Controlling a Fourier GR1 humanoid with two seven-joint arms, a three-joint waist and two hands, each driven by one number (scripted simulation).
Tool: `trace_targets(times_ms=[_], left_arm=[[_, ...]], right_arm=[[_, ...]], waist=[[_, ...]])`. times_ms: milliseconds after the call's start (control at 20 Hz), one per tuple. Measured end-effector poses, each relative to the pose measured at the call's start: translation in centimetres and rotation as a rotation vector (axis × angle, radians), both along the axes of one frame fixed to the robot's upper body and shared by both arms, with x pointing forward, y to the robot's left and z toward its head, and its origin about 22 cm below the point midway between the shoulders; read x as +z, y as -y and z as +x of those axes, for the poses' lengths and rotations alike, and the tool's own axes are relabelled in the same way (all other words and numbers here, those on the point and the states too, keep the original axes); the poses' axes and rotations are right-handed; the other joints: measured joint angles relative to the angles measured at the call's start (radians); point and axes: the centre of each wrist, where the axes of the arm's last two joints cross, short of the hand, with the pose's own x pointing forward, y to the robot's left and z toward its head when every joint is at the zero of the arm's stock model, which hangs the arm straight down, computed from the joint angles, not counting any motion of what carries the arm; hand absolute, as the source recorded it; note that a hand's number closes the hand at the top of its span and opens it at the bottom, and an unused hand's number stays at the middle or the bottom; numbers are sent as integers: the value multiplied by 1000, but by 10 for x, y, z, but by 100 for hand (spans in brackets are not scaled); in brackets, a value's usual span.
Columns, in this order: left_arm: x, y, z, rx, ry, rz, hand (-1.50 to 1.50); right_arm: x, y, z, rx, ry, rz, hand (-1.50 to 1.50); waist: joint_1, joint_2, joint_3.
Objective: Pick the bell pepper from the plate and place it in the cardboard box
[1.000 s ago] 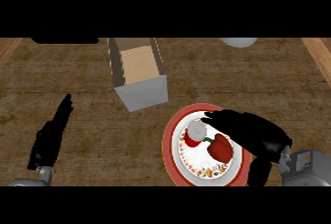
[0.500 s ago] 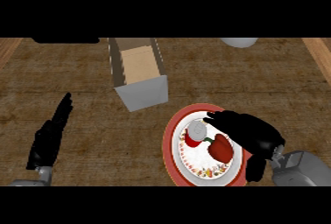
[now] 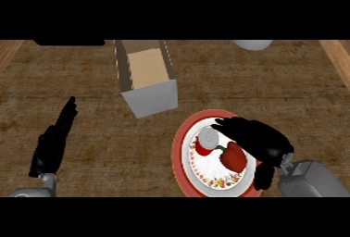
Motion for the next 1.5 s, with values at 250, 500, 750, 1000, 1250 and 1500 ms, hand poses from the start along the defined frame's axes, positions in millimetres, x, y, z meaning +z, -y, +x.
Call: trace_targets(times_ms=[250, 500, 750, 1000, 1250, 1500], left_arm=[[2, -3, -3, -2, -1, 2, 0], [3, -1, 1, -4, -5, 4, 0], [3, 5, -6, 1, 0, -1, 0], [0, 3, -8, -1, -2, 2, 0], [1, -5, -8, -2, -2, 2, 0], [3, 5, -11, -7, 2, 5, 0]], right_arm=[[-8, -3, -7, -11, 1, 13, -150], [-18, -8, 0, -10, -6, 4, -150], [-25, -7, -1, -1, -10, -16, -150], [-29, -10, 4, 2, -32, -32, 150], [-40, -12, -3, 21, 25, -10, 150], [-45, -13, 2, -8, 162, -1, 150]], waist=[[-1, 0, 0], [0, 0, 0], [0, 0, 0], [1, 0, 0], [1, -3, -2], [1, -4, -4]])
